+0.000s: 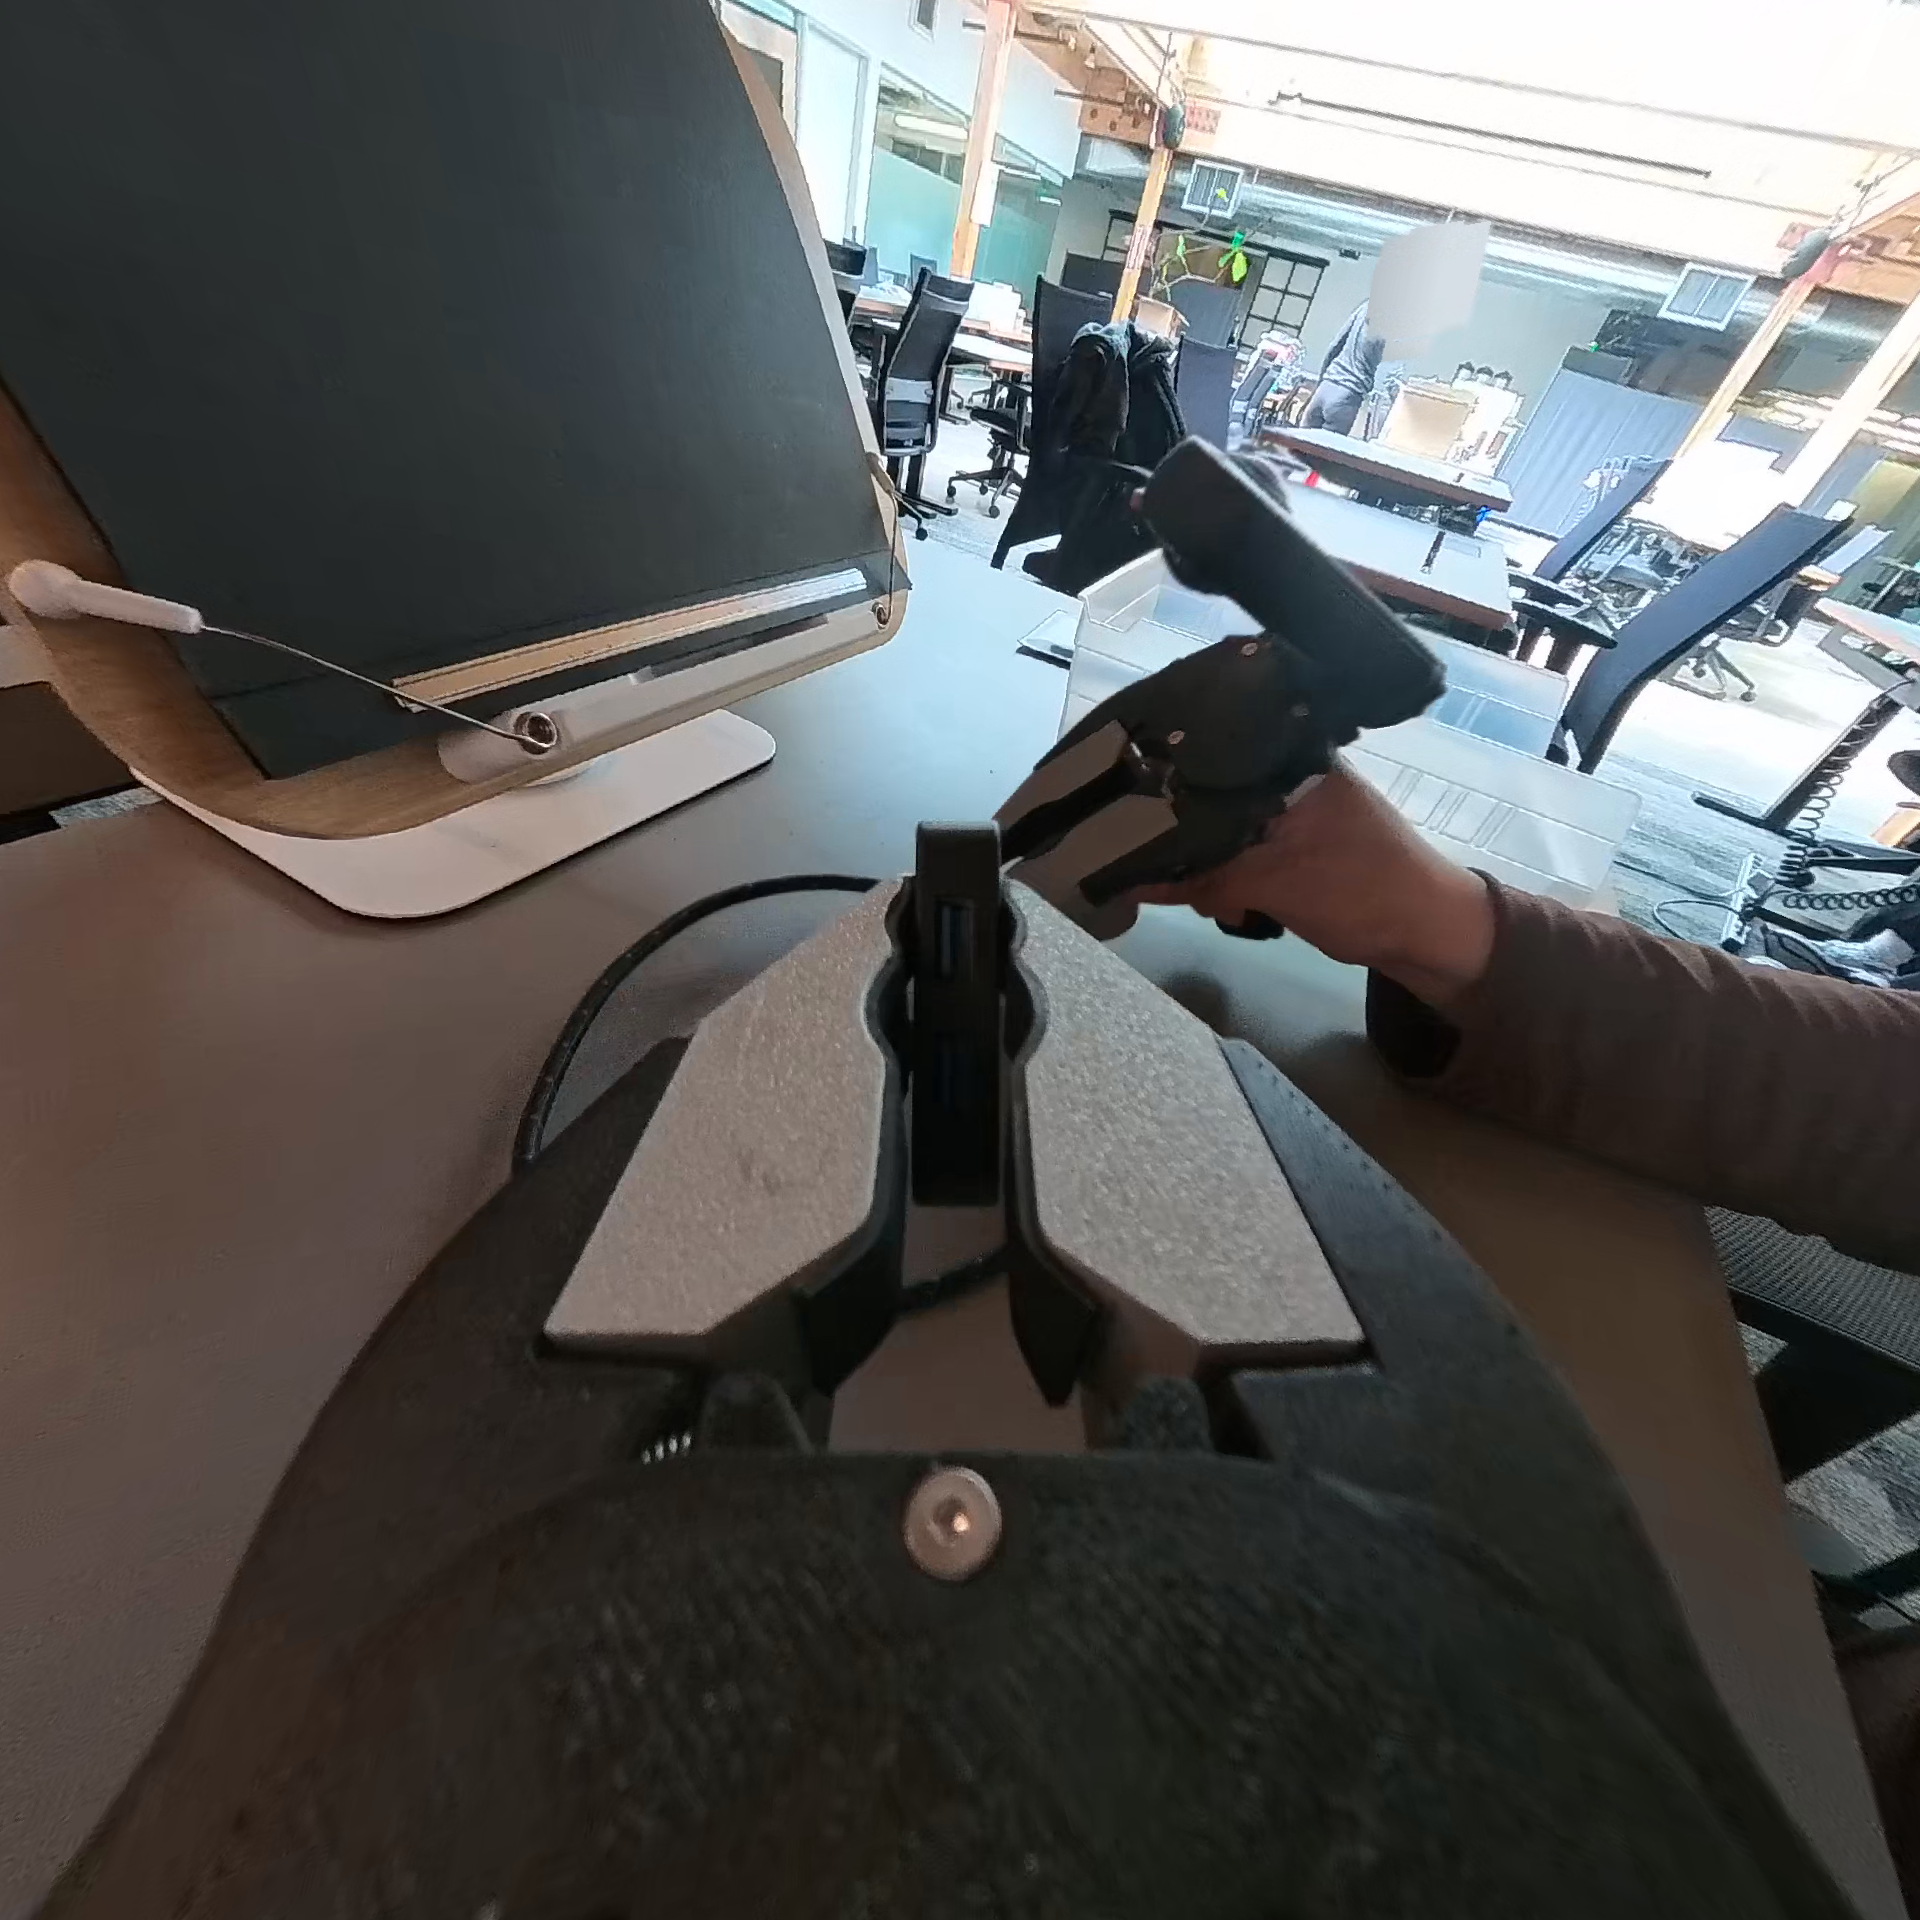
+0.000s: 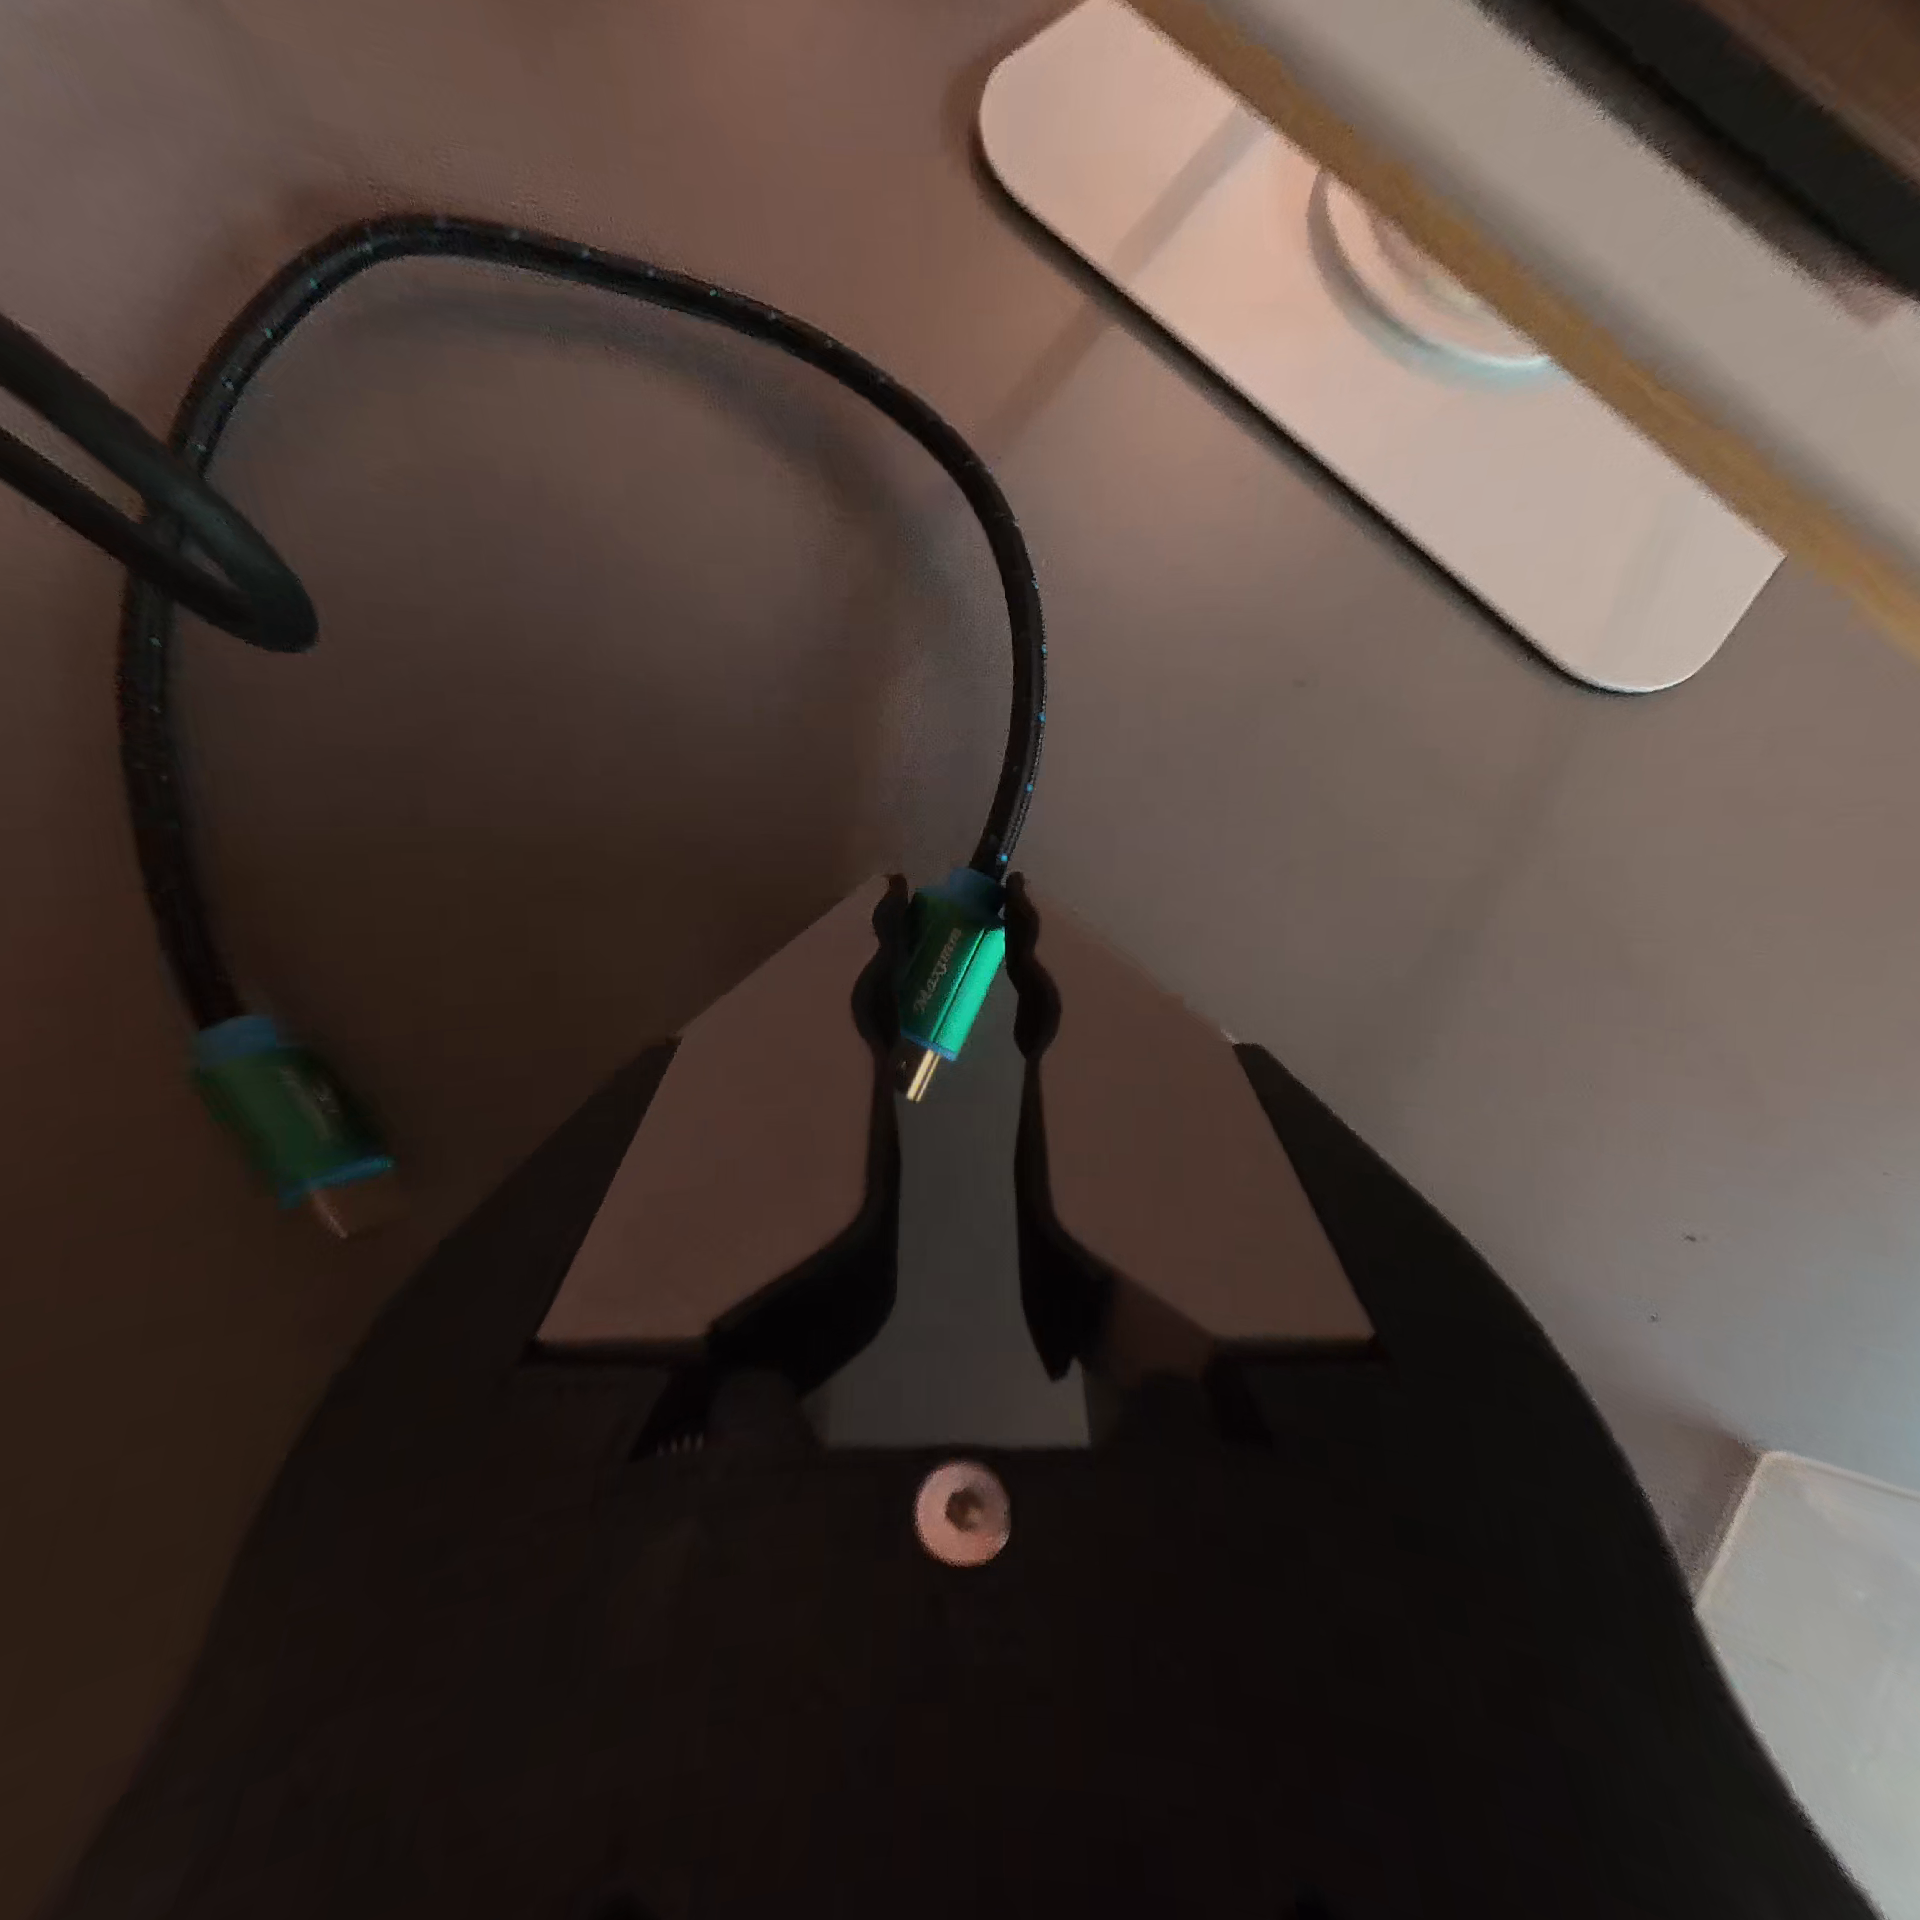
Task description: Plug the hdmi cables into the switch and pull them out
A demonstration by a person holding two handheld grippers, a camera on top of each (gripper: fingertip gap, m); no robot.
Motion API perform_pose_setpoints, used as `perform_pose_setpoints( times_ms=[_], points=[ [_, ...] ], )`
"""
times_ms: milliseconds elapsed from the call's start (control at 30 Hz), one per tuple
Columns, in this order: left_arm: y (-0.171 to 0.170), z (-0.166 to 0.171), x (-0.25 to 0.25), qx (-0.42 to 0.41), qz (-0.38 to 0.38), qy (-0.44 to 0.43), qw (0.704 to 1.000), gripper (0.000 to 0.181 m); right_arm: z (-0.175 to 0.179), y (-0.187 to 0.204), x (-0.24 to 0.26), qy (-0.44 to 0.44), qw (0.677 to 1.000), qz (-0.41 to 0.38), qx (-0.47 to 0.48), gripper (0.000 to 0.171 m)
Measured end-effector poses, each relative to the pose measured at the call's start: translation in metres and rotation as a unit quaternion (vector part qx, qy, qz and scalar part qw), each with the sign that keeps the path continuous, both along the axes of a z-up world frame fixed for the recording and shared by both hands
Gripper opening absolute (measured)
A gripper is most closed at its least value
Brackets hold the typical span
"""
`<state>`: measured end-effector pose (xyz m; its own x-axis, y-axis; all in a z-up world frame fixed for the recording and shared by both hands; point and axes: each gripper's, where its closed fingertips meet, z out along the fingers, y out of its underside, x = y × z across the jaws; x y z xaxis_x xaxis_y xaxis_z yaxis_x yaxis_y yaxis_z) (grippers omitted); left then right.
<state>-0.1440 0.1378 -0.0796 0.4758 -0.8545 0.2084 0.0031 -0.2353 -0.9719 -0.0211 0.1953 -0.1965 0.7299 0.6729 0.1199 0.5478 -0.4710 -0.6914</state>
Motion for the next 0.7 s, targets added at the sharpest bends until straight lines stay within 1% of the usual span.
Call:
perform_pose_setpoints(
  times_ms=[200, 267, 367, 467, 533, 567, 700],
  points=[
    [0.006, 0.014, -0.014, 0.019, 0.030, -0.026, 0.999, 0.011, 0.035, 0.008, 0.010, 0.015, 0.996, -0.019, 0.081, 0.014],
    [0.008, 0.020, -0.020, 0.026, 0.042, -0.040, 0.998, 0.011, 0.053, 0.010, 0.016, 0.027, 0.992, -0.029, 0.119, 0.013],
    [0.007, 0.027, -0.024, 0.038, 0.041, -0.055, 0.997, 0.011, 0.084, 0.008, 0.025, 0.069, 0.981, -0.042, 0.174, 0.013],
    [0.005, 0.032, -0.027, 0.052, 0.040, -0.055, 0.996, 0.011, 0.116, -0.001, 0.034, 0.092, 0.967, -0.053, 0.230, 0.013],
    [0.006, 0.032, -0.030, 0.054, 0.044, -0.048, 0.996, 0.011, 0.142, -0.013, 0.040, 0.086, 0.958, -0.057, 0.269, 0.012],
    [0.006, 0.034, -0.033, 0.056, 0.047, -0.050, 0.996, 0.011, 0.153, -0.020, 0.044, 0.079, 0.954, -0.058, 0.282, 0.007],
    [0.002, 0.049, -0.041, 0.071, 0.042, -0.084, 0.993, 0.010, 0.187, -0.039, 0.067, 0.080, 0.951, -0.066, 0.290, 0.006]
  ],
)
